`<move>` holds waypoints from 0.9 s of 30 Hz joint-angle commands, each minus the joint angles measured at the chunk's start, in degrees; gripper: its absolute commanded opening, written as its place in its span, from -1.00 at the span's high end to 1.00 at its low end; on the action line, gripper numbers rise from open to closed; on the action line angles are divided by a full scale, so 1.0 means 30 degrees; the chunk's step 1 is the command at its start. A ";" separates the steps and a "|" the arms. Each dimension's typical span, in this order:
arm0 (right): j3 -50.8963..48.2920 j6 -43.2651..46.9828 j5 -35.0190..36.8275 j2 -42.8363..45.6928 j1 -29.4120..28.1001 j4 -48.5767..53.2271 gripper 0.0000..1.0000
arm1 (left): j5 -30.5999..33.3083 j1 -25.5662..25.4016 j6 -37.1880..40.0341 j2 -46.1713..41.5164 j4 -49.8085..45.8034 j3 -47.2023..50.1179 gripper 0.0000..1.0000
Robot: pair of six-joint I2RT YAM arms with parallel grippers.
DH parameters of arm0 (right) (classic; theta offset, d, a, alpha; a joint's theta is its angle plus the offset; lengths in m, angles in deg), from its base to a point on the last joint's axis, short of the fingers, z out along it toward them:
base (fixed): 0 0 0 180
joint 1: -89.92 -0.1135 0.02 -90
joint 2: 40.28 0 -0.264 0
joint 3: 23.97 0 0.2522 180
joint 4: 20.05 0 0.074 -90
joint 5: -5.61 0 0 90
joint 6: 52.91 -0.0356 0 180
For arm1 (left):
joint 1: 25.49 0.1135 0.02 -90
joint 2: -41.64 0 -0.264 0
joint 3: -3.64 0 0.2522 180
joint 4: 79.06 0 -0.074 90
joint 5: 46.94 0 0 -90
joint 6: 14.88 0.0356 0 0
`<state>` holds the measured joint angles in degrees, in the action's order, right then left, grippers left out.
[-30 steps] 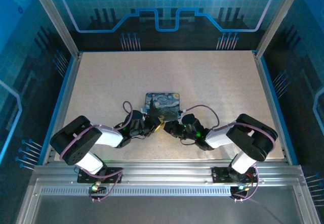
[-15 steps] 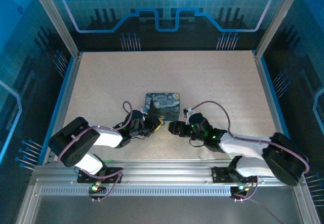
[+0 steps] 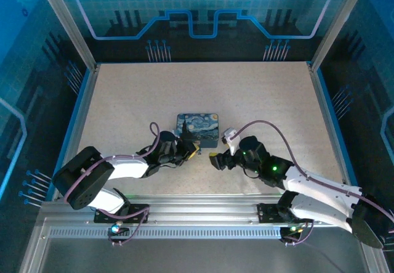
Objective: Unlock a padlock with a key
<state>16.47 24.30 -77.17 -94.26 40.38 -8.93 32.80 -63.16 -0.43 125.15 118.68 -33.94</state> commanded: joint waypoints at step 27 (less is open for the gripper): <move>0.0608 1.3289 0.5573 -0.7326 -0.5150 -0.6140 -0.26 | -0.1042 -0.0128 -0.2424 -0.1407 -0.4166 -0.2117 1.00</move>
<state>16.40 63.53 -62.22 -114.34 25.69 -22.61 31.20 -63.16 -7.09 122.96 106.38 -38.90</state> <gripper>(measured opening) 0.640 0.097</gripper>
